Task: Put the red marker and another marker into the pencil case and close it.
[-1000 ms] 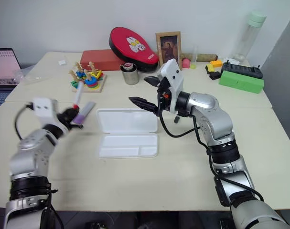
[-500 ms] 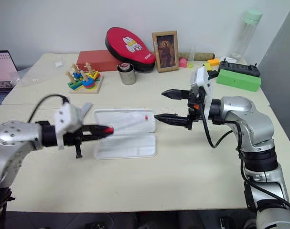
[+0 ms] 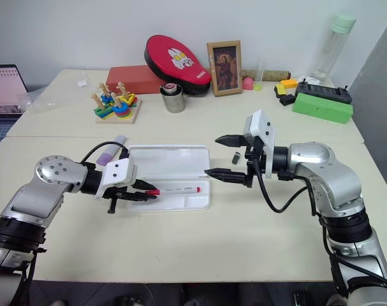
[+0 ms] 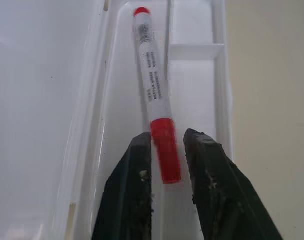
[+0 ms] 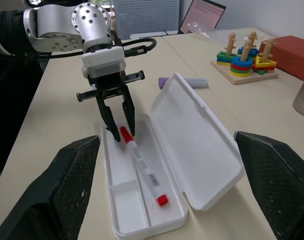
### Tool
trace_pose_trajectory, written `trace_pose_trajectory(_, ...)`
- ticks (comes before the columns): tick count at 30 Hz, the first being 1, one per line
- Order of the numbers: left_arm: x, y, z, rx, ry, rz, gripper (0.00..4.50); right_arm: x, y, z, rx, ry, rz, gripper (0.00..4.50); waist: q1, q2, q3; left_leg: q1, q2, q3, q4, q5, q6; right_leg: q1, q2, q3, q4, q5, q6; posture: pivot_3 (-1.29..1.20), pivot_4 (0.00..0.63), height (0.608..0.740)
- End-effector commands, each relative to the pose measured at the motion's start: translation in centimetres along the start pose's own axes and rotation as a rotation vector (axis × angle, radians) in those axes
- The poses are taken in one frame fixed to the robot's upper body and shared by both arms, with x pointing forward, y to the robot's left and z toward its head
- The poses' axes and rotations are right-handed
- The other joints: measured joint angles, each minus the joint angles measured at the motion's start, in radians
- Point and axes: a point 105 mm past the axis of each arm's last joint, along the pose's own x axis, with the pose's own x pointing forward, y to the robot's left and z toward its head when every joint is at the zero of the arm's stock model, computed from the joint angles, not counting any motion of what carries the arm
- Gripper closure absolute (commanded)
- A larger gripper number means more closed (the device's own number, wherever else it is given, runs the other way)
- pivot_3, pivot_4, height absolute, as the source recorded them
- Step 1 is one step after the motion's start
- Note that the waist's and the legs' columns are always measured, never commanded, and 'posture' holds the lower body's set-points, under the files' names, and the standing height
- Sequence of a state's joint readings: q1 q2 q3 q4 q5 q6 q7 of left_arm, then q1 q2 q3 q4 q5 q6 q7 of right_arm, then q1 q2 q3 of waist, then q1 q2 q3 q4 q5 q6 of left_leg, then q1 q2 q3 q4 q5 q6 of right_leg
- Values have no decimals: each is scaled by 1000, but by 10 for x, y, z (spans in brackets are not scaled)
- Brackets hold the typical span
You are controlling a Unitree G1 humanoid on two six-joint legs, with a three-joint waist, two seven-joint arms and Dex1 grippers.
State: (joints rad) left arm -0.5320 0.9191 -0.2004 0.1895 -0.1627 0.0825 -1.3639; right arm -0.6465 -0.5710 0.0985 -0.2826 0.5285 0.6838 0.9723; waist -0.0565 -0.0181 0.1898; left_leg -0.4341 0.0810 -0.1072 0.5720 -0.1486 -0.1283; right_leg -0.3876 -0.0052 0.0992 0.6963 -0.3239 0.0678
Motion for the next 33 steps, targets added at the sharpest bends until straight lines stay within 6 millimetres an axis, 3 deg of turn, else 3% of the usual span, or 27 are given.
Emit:
trace_pose_trajectory(1,-5,7,5,26,-4,34,2485,-3,3,11,-45,-24,-9,0,-2,0,0,0,0,0,0,0,0,0,0,0,0,0,0,0,150,740)
trace_pose_trajectory(4,-12,12,17,-4,-82,83,1881,-3,4,12,-42,-31,-4,0,-2,0,0,0,0,0,0,0,0,0,0,0,0,0,0,0,150,740)
trace_pose_trajectory(7,-27,24,48,-84,-271,205,1271,-2,4,18,-43,-62,4,0,-1,0,0,0,0,0,1,0,0,0,0,0,0,0,0,0,150,740)
trace_pose_trajectory(10,-57,45,77,-189,-482,428,735,1,1,31,-49,-125,-1,0,-1,0,0,0,0,-1,1,0,0,1,0,0,1,0,1,0,150,740)
trace_pose_trajectory(13,-95,65,83,-303,-611,714,243,5,-8,48,-44,-208,-31,0,-7,0,0,0,0,-1,2,0,0,1,0,-1,2,0,1,0,150,740)
trace_pose_trajectory(14,-107,70,78,-335,-620,816,27,7,-11,52,-42,-226,-41,0,-9,0,0,0,0,-1,2,0,0,1,0,-1,2,0,1,0,150,740)
trace_pose_trajectory(16,-127,78,58,-430,-601,1008,27,13,-15,57,-38,-249,-46,0,-11,0,0,1,0,-1,2,0,0,2,0,-1,2,0,0,0,150,740)
trace_pose_trajectory(19,-141,79,12,-569,-476,1216,27,26,-15,62,-27,-270,-23,0,-10,0,0,2,0,-2,2,0,0,3,0,-1,2,1,-1,0,150,740)
trace_pose_trajectory(22,-137,73,-23,-684,-380,1282,27,36,-13,65,-17,-281,22,0,-8,0,0,2,0,-2,2,0,0,2,0,-1,2,1,-1,0,150,740)
trace_pose_trajectory(28,-105,65,-80,-768,-244,1223,27,50,-10,74,-42,-303,63,0,4,0,0,2,0,-2,1,0,0,2,0,-2,2,1,-1,0,150,740)
trace_pose_trajectory(33,-87,70,-102,-793,-209,1159,27,51,-11,74,-48,-297,68,0,9,-1,-1,2,0,-2,1,0,0,2,0,-2,1,1,-1,0,150,740)
